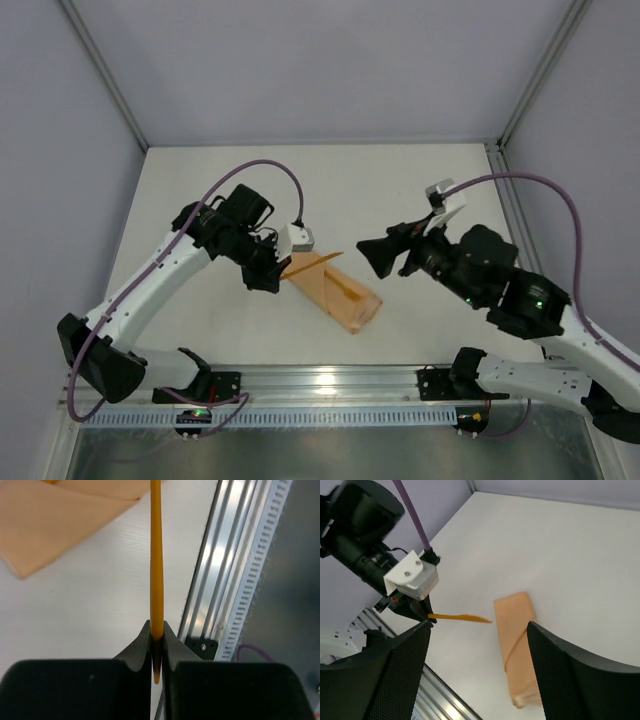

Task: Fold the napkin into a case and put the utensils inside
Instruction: Pass from the left arm to the right

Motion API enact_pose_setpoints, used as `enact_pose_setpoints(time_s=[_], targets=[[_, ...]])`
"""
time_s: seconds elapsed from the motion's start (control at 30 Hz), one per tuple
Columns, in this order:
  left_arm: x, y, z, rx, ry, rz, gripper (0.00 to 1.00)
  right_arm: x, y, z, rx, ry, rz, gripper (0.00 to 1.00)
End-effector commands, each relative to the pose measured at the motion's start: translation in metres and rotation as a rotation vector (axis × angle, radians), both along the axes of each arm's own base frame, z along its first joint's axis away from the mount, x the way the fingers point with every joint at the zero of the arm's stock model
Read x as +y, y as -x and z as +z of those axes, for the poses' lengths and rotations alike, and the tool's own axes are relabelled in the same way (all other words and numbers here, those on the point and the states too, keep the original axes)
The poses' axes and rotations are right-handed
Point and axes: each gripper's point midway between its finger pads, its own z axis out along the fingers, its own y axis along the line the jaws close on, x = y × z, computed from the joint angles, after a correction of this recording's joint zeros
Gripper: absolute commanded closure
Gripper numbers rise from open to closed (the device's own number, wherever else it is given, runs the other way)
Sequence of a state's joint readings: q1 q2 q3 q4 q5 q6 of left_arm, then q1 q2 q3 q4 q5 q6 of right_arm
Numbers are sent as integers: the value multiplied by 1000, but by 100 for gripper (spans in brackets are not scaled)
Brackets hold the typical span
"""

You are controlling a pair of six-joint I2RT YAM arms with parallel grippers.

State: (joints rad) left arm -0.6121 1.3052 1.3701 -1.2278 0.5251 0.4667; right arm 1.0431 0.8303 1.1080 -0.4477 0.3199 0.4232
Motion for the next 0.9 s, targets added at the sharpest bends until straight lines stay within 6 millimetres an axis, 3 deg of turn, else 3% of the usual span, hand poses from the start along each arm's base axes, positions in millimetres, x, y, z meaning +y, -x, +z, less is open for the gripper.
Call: enact_pose_setpoints(time_s=[0.0, 0.03, 0.07, 0.1, 0.17, 0.23, 0.33, 0.4, 0.63, 0.87], targets=[[29, 40, -28, 150, -117, -222, 100, -37, 22, 0, -74, 247, 148, 18], [31, 43, -31, 150, -117, -286, 100, -41, 21, 4, -77, 253, 148, 18], [32, 48, -32, 173, -114, -320, 100, -41, 23, -4, -59, 293, 180, 18], [37, 56, -31, 212, -129, -348, 100, -25, 33, -14, -22, 305, 293, 18], [39, 60, -32, 244, -130, -395, 100, -10, 39, -31, 35, 329, 407, 21], [42, 66, -30, 290, -139, -424, 100, 8, 48, -53, 115, 350, 535, 31], [45, 68, -35, 300, -151, -438, 100, 23, 63, -73, 136, 355, 693, 35], [47, 70, -36, 292, -146, -456, 100, 32, 62, -73, 104, 329, 728, 35], [49, 76, -41, 320, -142, -468, 100, 49, 50, -121, 164, 382, 768, 35], [48, 77, -42, 327, -136, -476, 100, 57, 41, -127, 166, 371, 743, 38]])
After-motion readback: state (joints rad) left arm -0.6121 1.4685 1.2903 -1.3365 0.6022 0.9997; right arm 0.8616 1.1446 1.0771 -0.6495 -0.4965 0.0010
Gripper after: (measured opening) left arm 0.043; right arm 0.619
